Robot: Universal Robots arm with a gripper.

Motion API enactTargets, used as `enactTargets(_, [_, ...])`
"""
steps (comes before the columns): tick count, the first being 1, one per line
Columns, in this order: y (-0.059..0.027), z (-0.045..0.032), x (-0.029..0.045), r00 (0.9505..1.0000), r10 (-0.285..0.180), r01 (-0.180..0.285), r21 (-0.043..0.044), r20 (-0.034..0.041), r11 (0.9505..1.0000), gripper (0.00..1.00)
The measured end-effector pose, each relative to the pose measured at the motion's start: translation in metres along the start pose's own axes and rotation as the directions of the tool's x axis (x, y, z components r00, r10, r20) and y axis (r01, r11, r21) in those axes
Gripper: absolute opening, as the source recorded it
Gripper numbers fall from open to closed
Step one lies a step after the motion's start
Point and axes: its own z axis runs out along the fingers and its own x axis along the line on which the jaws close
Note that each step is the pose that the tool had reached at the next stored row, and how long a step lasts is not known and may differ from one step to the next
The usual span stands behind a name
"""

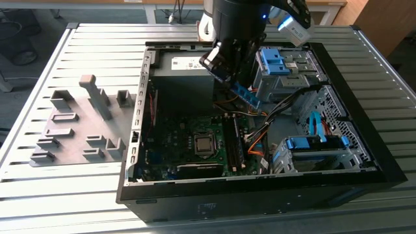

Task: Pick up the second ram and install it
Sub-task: 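Insert the second ram into the second slot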

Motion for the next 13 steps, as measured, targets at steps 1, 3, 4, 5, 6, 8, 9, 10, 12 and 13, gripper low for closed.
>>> enactTargets(1, [0.0000, 0.0000, 0.0000, 0.9999, 0.012, -0.012, 0.0006, 0.0002, 0.9999, 0.14])
enactTargets(3, [0.0001, 0.0000, -0.0001, 0.9995, 0.032, -0.032, 0.0015, 0.0007, 0.9995, 0.14])
enactTargets(4, [0.0001, 0.0000, -0.0001, 0.9992, 0.041, -0.041, 0.0019, 0.0010, 0.9992, 0.14])
enactTargets(5, [0.0001, 0.0000, -0.0001, 0.9988, 0.048, -0.048, 0.0023, 0.0011, 0.9988, 0.14])
enactTargets(6, [0.0001, 0.0000, -0.0001, 0.9986, 0.053, -0.053, 0.0025, 0.0012, 0.9986, 0.14])
enactTargets(8, [0.0001, 0.0000, -0.0001, 0.9986, 0.053, -0.053, 0.0025, 0.0013, 0.9986, 0.14])
enactTargets(9, [0.0001, 0.0000, -0.0001, 0.9986, 0.053, -0.053, 0.0026, 0.0013, 0.9986, 0.14])
enactTargets(10, [0.0001, 0.0000, -0.0001, 0.9986, 0.053, -0.053, 0.0026, 0.0013, 0.9986, 0.14])
enactTargets(12, [0.0001, 0.0000, -0.0001, 0.9986, 0.053, -0.053, 0.0026, 0.0013, 0.9986, 0.14])
enactTargets(13, [0.0001, 0.0000, -0.0001, 0.9986, 0.054, -0.054, 0.0025, 0.0013, 0.9986, 0.14])
